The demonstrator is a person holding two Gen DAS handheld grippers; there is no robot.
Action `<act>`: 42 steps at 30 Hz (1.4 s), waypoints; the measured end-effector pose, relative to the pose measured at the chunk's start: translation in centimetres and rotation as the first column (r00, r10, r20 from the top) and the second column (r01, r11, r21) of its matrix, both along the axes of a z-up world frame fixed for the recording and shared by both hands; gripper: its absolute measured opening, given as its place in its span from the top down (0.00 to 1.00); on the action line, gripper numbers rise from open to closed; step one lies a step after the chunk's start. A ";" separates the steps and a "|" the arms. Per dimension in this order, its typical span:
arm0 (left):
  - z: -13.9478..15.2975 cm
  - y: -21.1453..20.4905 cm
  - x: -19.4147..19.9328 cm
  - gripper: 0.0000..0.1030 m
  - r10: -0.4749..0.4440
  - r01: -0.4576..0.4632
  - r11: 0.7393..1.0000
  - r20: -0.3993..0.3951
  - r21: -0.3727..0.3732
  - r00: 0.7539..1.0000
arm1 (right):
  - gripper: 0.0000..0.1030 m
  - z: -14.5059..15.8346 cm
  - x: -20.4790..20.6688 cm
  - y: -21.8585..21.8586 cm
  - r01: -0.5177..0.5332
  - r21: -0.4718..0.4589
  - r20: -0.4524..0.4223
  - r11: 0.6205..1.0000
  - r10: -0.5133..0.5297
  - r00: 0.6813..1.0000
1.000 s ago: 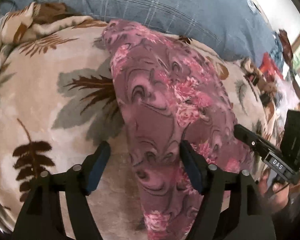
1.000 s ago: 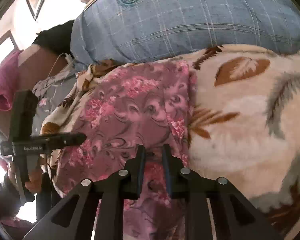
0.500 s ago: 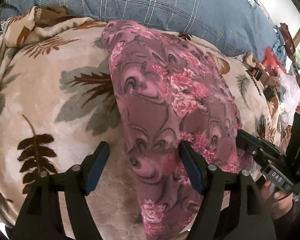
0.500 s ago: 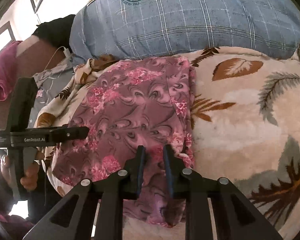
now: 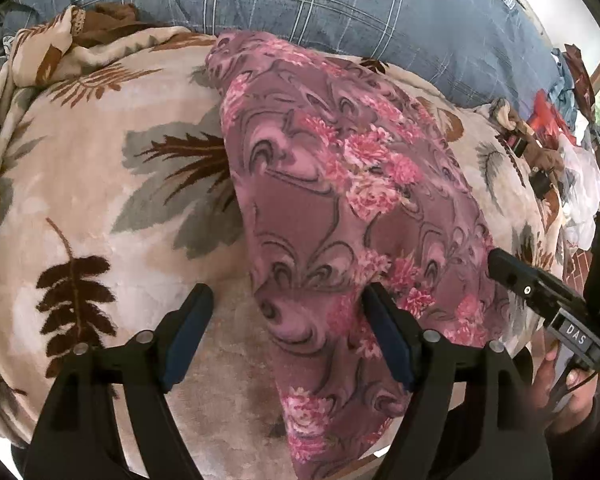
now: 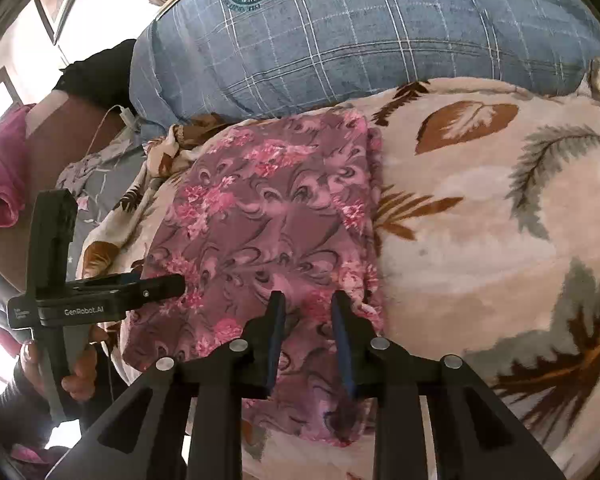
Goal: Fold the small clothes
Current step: 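Lower the folded shirt onto the blanket and open both grippers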
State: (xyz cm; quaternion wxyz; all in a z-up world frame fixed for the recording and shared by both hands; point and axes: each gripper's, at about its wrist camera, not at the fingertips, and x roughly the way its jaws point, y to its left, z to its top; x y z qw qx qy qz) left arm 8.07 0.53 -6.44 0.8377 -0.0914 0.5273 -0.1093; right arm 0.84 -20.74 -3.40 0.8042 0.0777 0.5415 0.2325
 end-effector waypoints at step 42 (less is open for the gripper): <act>1.6 2.3 0.0 0.00 0.073 -0.086 0.987 0.100 0.133 0.992 | 0.28 -2.2 2.5 -3.3 0.071 -0.122 0.042 0.990 -0.066 0.997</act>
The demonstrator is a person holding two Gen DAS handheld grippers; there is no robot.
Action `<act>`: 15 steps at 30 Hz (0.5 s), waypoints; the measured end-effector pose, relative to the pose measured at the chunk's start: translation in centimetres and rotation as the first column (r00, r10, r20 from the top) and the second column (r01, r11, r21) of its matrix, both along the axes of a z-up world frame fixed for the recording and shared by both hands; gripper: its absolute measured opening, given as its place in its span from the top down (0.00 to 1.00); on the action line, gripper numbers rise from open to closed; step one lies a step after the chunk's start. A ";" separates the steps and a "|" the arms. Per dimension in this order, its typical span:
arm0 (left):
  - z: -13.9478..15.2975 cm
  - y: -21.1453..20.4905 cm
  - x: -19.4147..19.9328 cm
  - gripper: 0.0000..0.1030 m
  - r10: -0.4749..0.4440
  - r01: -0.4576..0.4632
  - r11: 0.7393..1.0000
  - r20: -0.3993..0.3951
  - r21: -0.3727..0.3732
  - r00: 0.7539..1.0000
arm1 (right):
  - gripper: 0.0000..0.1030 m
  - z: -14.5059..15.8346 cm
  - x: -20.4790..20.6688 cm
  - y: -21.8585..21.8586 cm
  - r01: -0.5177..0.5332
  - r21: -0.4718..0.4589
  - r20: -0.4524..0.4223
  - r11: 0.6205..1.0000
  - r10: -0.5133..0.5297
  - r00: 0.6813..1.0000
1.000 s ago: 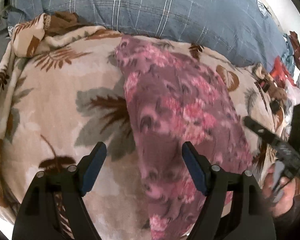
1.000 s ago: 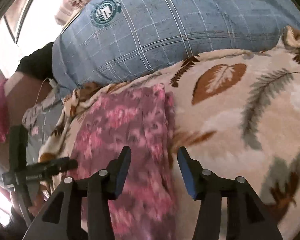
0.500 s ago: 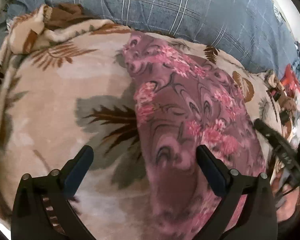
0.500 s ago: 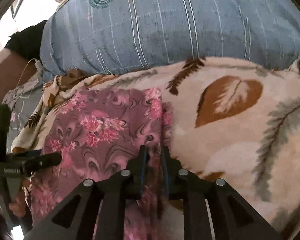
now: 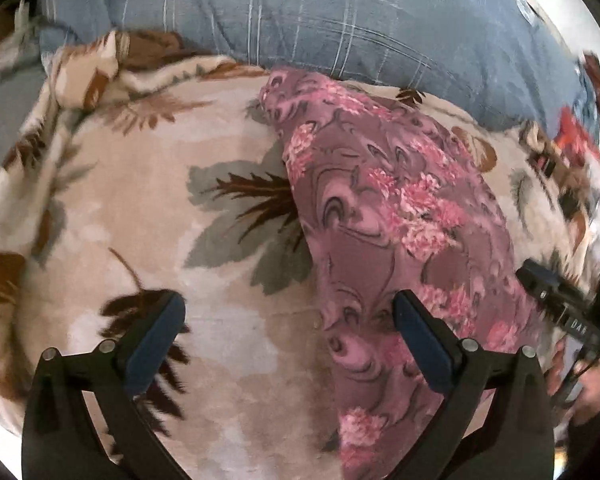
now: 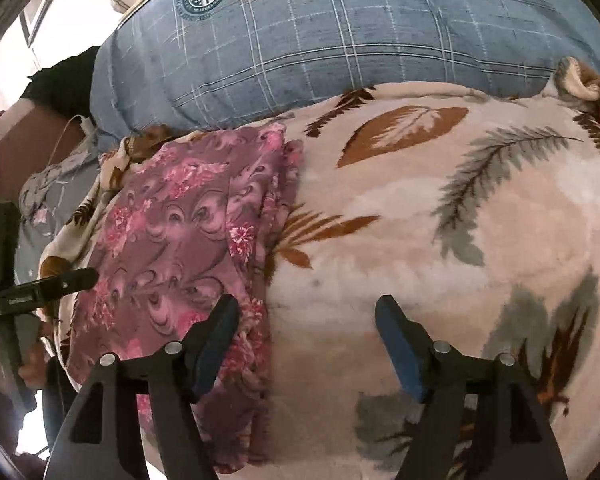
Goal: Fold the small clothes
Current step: 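Lower the folded shirt onto the blanket and open both grippers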
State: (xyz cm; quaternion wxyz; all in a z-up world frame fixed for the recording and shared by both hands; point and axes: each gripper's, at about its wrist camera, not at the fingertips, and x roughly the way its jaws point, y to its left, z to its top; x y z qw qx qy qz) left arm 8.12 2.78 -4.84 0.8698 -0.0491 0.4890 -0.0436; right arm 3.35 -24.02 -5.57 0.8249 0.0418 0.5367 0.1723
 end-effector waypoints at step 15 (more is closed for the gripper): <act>-1.6 0.6 -1.8 0.00 -0.029 0.029 0.999 -0.004 -0.017 1.000 | 0.01 -0.4 -1.0 -0.7 0.110 -0.149 -0.035 0.983 -0.116 0.993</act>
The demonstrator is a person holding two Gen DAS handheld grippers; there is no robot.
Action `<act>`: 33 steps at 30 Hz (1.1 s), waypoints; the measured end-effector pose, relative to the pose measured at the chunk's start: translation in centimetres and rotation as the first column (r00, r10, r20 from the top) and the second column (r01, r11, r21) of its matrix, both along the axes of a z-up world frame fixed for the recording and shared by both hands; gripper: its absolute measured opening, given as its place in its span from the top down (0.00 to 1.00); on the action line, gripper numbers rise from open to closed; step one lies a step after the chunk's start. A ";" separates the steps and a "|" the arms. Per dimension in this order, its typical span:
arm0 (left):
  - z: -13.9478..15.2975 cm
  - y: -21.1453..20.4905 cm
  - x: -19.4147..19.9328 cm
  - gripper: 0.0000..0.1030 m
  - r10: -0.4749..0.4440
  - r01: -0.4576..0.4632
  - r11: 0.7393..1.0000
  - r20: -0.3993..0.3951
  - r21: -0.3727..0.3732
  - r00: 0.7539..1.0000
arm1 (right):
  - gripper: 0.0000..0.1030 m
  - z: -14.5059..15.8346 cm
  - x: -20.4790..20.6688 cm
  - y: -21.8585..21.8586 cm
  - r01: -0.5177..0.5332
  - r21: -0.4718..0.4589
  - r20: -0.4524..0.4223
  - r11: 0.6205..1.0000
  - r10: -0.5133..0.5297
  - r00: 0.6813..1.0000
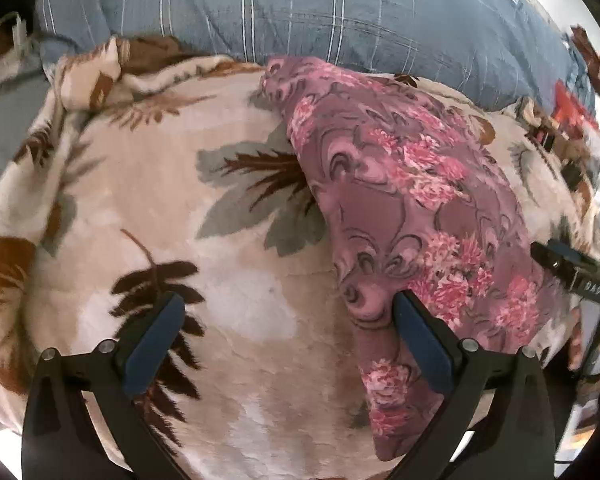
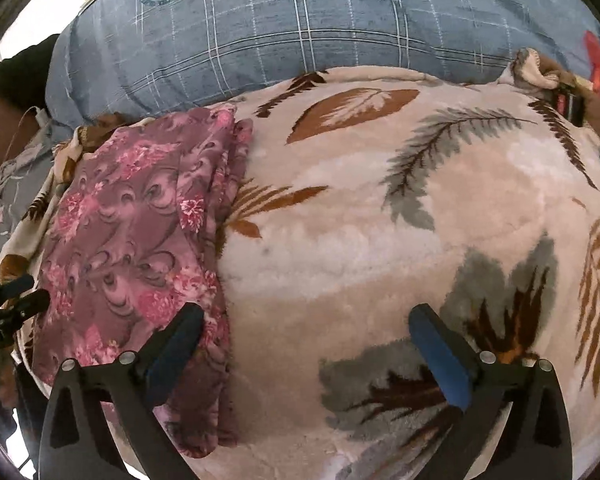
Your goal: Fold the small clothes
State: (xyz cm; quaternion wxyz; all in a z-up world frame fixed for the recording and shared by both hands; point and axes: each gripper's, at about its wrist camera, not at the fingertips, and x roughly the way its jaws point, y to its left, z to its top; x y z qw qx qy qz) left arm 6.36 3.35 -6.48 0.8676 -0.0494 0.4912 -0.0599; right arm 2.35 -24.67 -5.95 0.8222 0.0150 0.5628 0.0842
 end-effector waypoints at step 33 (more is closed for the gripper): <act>-0.3 -0.8 12.5 0.03 0.081 -0.094 0.980 -0.082 -0.176 0.993 | 0.92 -0.4 11.0 4.7 -0.030 0.333 -0.031 0.942 0.042 0.999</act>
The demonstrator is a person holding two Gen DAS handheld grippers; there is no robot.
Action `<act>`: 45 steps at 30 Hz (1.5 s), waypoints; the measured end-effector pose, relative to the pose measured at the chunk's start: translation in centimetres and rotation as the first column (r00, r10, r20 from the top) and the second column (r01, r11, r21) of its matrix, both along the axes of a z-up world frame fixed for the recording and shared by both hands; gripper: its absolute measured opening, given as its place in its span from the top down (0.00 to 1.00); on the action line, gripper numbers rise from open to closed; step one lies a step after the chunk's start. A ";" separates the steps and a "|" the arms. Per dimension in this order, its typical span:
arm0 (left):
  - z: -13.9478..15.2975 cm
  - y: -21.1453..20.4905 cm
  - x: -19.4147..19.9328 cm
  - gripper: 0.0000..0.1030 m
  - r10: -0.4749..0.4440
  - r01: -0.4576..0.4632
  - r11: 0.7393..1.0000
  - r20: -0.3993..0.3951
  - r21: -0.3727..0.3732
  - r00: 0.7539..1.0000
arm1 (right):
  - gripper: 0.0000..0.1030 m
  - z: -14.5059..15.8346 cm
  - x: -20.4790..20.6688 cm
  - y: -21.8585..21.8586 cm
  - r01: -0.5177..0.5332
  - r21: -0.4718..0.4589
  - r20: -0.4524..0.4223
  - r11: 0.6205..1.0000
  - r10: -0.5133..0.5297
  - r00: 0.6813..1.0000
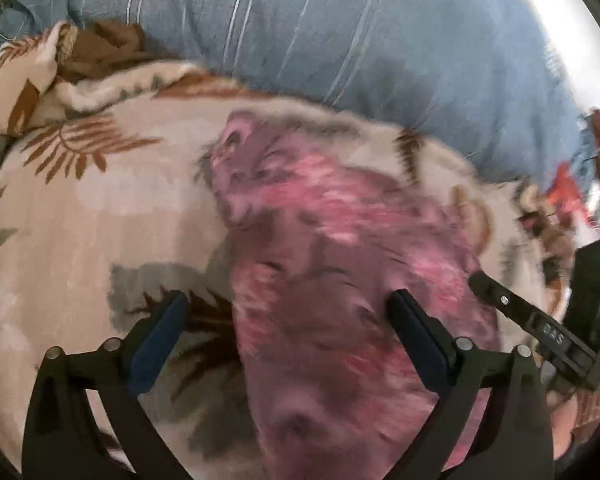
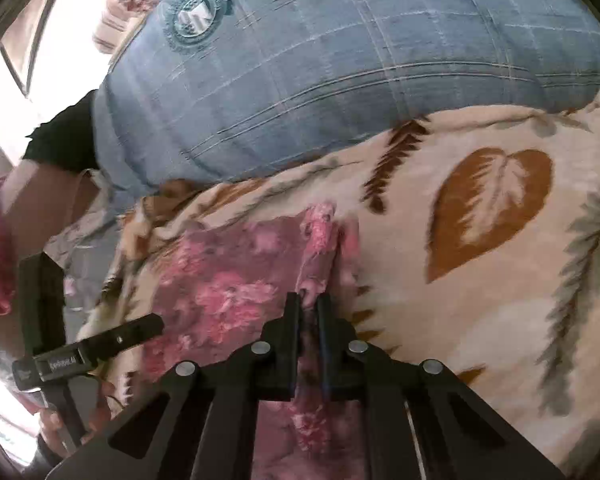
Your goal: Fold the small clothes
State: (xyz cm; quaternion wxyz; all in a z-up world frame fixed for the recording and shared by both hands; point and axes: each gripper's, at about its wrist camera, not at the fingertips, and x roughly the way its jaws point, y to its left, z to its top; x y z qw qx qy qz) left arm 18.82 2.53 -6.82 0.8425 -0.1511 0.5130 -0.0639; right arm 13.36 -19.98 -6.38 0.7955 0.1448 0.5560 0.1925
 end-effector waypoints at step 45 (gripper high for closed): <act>3.9 -4.5 -19.3 0.02 -0.193 0.096 0.910 0.207 0.404 0.959 | 0.04 7.6 -15.5 -1.7 -0.026 -0.543 0.152 0.839 0.129 0.980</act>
